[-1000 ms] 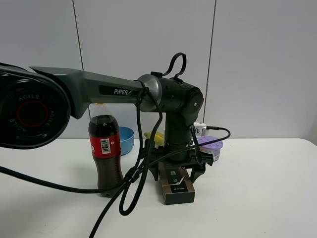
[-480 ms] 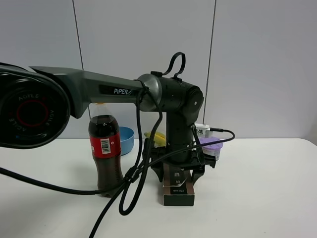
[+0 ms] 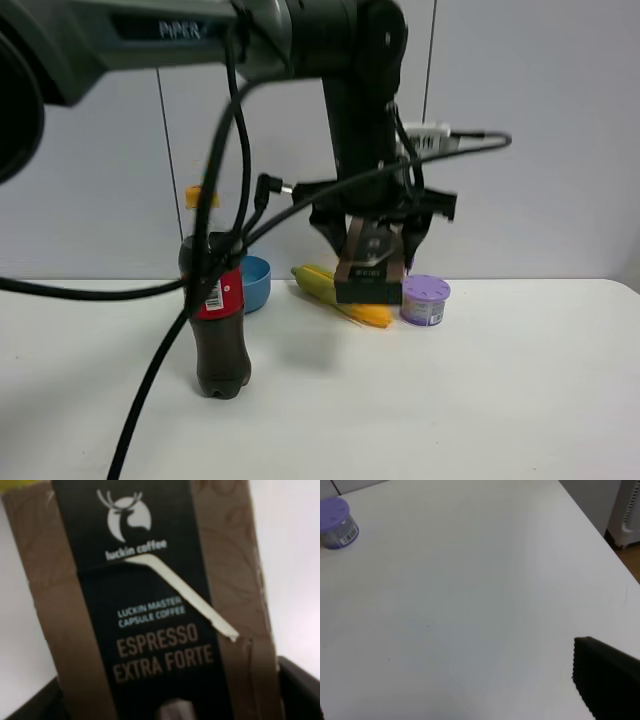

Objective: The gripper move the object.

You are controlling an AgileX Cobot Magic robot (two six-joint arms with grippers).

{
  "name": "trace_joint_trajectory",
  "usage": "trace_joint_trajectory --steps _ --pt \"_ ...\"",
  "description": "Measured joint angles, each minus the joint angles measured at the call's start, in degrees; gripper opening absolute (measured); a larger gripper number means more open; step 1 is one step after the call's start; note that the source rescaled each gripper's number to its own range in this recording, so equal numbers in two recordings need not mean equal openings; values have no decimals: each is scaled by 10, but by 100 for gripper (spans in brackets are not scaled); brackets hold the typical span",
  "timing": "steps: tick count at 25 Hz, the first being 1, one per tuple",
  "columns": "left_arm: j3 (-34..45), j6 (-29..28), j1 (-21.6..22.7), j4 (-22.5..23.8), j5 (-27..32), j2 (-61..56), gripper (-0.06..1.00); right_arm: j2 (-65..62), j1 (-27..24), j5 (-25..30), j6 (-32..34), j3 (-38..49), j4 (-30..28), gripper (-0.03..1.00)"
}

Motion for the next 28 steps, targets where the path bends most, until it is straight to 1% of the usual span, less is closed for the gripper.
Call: trace_joint_trajectory --steps 5,7,8,10,13,14,16,19,22,25,28 --pt "-132 34 -2 2 5 -39 8 0 0 0 0 0 0 100" --pt "-183 57 -2 17 5 -54 8 0 0 0 0 0 0 100" --pt "-202 65 -2 35 5 -62 8 0 0 0 0 0 0 100" --pt "-237 88 -2 90 6 -77 8 0 0 0 0 0 0 100" --pt "-250 111 1 168 9 -111 8 0 0 0 0 0 0 100" --pt "-250 114 7 183 9 -120 8 0 0 0 0 0 0 100" --pt "-250 117 23 197 10 -139 8 0 0 0 0 0 0 100" --pt "-238 122 63 201 10 -162 8 0 0 0 0 0 0 100" --pt "-178 130 121 198 10 -190 8 0 0 0 0 0 0 100" --pt "-97 138 182 164 12 -213 8 0 0 0 0 0 0 100" --pt "-10 145 241 121 13 -231 8 0 0 0 0 0 0 100"
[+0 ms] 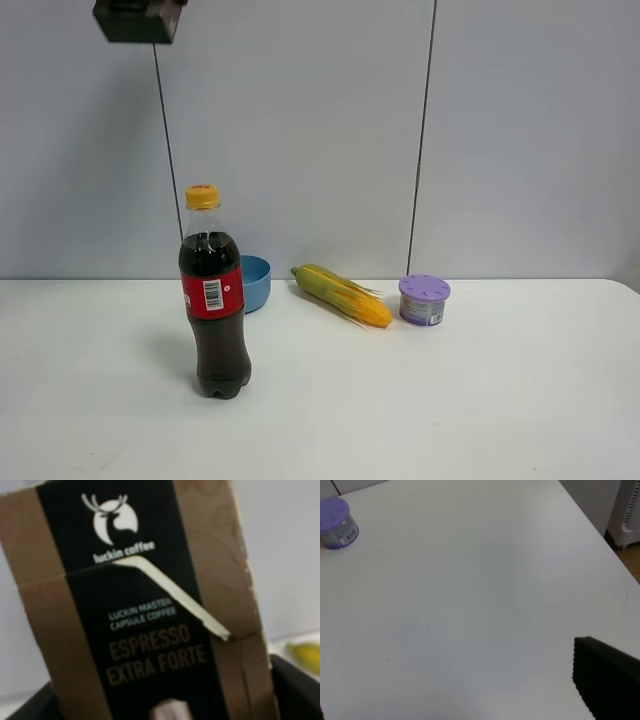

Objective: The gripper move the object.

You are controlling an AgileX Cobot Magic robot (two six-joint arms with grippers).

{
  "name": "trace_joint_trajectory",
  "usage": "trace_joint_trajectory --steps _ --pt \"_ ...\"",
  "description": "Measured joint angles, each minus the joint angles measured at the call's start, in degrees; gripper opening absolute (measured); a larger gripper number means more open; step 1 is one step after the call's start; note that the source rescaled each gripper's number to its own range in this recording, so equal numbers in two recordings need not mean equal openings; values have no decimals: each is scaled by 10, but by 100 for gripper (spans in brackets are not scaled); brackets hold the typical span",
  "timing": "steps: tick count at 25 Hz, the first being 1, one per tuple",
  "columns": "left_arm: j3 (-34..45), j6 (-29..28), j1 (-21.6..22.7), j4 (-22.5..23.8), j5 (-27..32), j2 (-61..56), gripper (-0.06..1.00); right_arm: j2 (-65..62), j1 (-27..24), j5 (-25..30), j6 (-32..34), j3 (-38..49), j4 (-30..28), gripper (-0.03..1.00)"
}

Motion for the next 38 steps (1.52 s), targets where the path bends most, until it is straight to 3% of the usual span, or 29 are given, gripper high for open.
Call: trace_joint_trajectory --steps 7,13,17,25,38 --pt "171 17 112 -37 -1 -28 8 0 0 0 0 0 0 100" --pt "291 70 142 -99 -9 -28 8 0 0 0 0 0 0 100" --pt "348 79 163 -125 -76 -27 8 0 0 0 0 0 0 100" --pt "360 85 175 -160 -164 11 8 0 0 0 0 0 0 100" --pt "361 140 166 -187 -228 100 8 0 0 0 0 0 0 100"
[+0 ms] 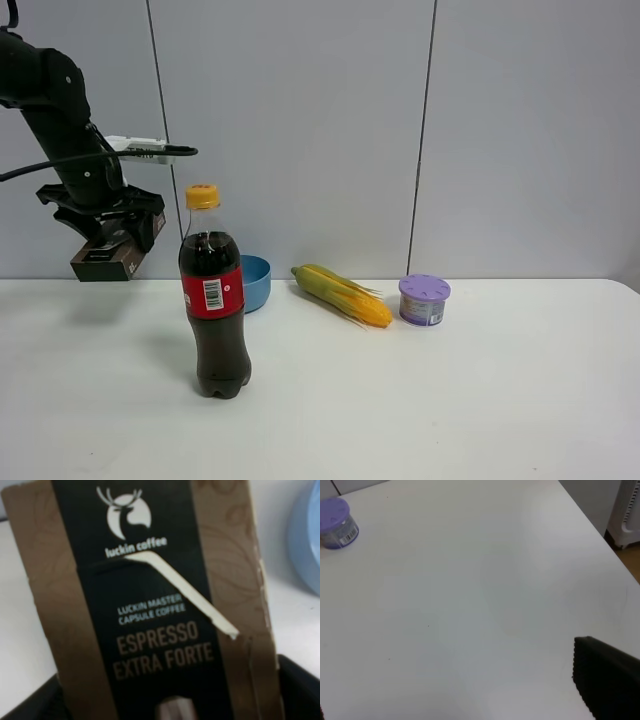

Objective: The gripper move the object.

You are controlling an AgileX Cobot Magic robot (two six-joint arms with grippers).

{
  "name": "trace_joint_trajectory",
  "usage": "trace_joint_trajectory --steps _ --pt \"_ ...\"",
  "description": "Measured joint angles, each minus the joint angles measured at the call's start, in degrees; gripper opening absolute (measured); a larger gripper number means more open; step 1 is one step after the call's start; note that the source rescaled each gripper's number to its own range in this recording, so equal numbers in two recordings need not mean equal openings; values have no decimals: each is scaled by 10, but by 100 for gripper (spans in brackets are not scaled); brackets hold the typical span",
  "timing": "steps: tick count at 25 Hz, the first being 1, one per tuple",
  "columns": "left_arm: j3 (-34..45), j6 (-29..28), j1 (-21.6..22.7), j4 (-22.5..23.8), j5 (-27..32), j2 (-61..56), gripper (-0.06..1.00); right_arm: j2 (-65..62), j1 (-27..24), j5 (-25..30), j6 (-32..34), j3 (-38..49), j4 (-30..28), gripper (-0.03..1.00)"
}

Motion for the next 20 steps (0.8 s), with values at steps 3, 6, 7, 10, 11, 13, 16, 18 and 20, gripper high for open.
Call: trace_joint_trajectory --steps 3,6,7,10,11,13,16,18,20 --pt "0 2 0 0 -13 10 8 0 0 0 0 0 0 100" --pt "0 2 0 0 -31 15 8 0 0 0 0 0 0 100" --pt "0 2 0 -1 -36 17 8 0 0 0 0 0 0 100" --pt "0 2 0 -8 -52 23 8 0 0 0 0 0 0 100" --pt "0 2 0 -10 -54 25 8 0 0 0 0 0 0 100" --pt "0 2 0 -14 -57 32 8 0 0 0 0 0 0 100" --pt "0 4 -2 -14 -59 41 8 0 0 0 0 0 0 100" --pt "0 4 -4 -15 -63 48 8 0 0 0 0 0 0 100" --pt "0 4 -5 -16 -65 52 8 0 0 0 0 0 0 100"
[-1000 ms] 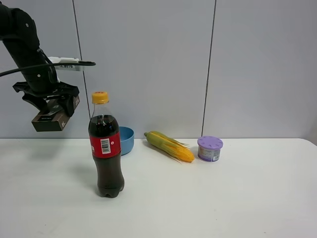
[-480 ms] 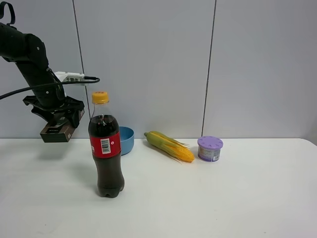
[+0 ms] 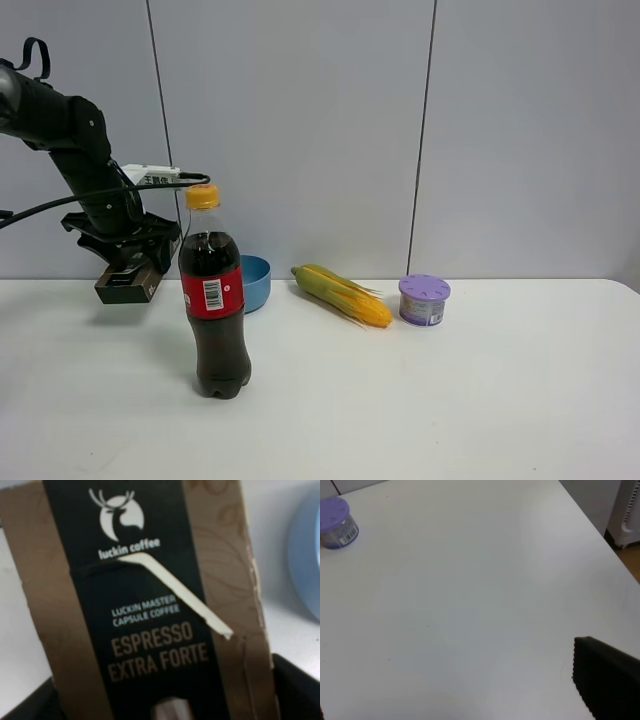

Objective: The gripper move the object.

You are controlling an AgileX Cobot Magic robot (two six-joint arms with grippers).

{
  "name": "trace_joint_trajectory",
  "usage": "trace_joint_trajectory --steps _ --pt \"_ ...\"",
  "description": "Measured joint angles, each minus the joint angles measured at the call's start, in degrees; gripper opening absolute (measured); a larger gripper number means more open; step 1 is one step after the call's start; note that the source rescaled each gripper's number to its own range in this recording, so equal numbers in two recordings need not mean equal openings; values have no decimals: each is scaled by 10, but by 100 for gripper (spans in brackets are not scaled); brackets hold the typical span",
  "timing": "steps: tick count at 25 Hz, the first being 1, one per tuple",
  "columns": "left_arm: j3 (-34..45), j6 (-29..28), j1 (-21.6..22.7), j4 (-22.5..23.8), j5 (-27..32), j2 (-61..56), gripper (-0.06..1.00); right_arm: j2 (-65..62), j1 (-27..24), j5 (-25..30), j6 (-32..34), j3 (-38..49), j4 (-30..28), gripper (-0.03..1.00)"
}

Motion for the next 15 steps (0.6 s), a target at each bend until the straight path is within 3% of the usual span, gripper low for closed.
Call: trace_joint_trajectory --steps 15 --pt "0 0 -1 -3 -8 36 8 0 0 0 0 0 0 100"
